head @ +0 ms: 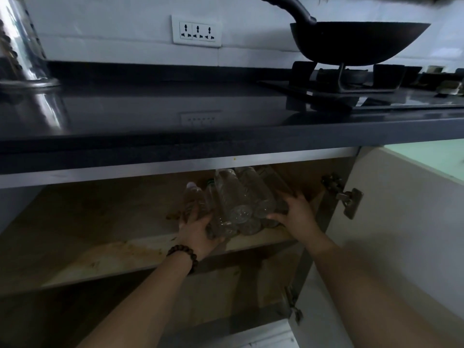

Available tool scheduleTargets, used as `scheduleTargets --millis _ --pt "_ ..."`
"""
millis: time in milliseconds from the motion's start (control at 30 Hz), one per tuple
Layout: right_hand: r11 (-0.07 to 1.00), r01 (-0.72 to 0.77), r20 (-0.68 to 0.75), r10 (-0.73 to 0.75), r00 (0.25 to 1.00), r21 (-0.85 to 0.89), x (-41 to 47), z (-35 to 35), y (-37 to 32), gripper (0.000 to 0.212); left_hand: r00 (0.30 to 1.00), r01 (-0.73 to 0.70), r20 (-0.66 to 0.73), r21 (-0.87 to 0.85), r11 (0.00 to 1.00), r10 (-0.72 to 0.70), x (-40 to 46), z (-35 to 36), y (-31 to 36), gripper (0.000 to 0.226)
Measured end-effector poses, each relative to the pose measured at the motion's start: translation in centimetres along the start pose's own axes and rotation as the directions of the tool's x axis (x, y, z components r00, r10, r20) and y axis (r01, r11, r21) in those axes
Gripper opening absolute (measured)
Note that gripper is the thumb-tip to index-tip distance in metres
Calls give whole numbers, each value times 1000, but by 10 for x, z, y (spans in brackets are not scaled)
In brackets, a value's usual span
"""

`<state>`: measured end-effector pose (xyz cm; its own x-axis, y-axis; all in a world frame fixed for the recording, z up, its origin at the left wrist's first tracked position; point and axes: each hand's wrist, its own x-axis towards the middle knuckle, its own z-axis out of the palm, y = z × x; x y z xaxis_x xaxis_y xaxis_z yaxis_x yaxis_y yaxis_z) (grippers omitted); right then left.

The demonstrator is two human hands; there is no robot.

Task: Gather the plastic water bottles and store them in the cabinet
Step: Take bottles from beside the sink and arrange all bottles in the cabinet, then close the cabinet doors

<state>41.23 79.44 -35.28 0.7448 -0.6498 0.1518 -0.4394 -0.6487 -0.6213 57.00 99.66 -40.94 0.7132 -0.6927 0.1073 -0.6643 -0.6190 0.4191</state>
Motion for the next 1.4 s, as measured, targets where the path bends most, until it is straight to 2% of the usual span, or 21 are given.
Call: scheduleTargets --millis 200,300,367,433,500,633,733,800,900,1000,1067,1233,1400 --pt "999 27 -140 -33 990 -41 -16 13 5 52 999 35 -22 -27 999 -36 -3 3 -10 75" --pt "983 46 -157 -75 985 -179 -26 18 -3 67 997 25 -64 -65 998 -29 -3 4 -11 81" --pt "925 143 -193 -222 956 -353 -34 29 -15 79 997 25 -77 -98 995 -32 -3 3 -10 87" --pt "813 286 -161 -416 895 -508 -35 48 -29 82 995 17 -96 -130 991 -29 -2 1 -8 91" --pt "752 347 -97 -475 875 -560 -30 66 -39 79 992 -3 -122 -135 991 -14 1 2 -10 91" --pt "792 252 -99 -364 926 -556 -20 80 -44 65 994 17 -103 -122 992 -30 8 8 -13 97" --pt "793 235 -98 -346 933 -563 -18 81 -45 63 995 0 -103 -94 996 -9 11 9 -10 102" --pt "798 255 -99 -364 926 -545 -18 78 -45 65 991 -25 -135 -159 987 3 9 8 -10 104" --pt "799 292 -85 -391 917 -525 -20 75 -41 69 981 28 -167 -369 929 -96 -1 8 -9 106" --pt "807 317 -55 -395 917 -498 -19 70 -40 72 975 37 -191 -368 929 -114 -4 12 -9 107" --pt "811 324 -12 -377 926 -487 -20 64 -44 72 979 76 -151 -359 930 -138 -4 7 -7 108" --pt "844 271 96 -256 962 -464 -36 41 -65 70 971 216 -30 -305 928 -236 -35 -28 9 88" --pt "869 193 164 -132 978 -455 -77 2 -100 69 980 197 9 -249 948 -201 -85 -92 35 70"
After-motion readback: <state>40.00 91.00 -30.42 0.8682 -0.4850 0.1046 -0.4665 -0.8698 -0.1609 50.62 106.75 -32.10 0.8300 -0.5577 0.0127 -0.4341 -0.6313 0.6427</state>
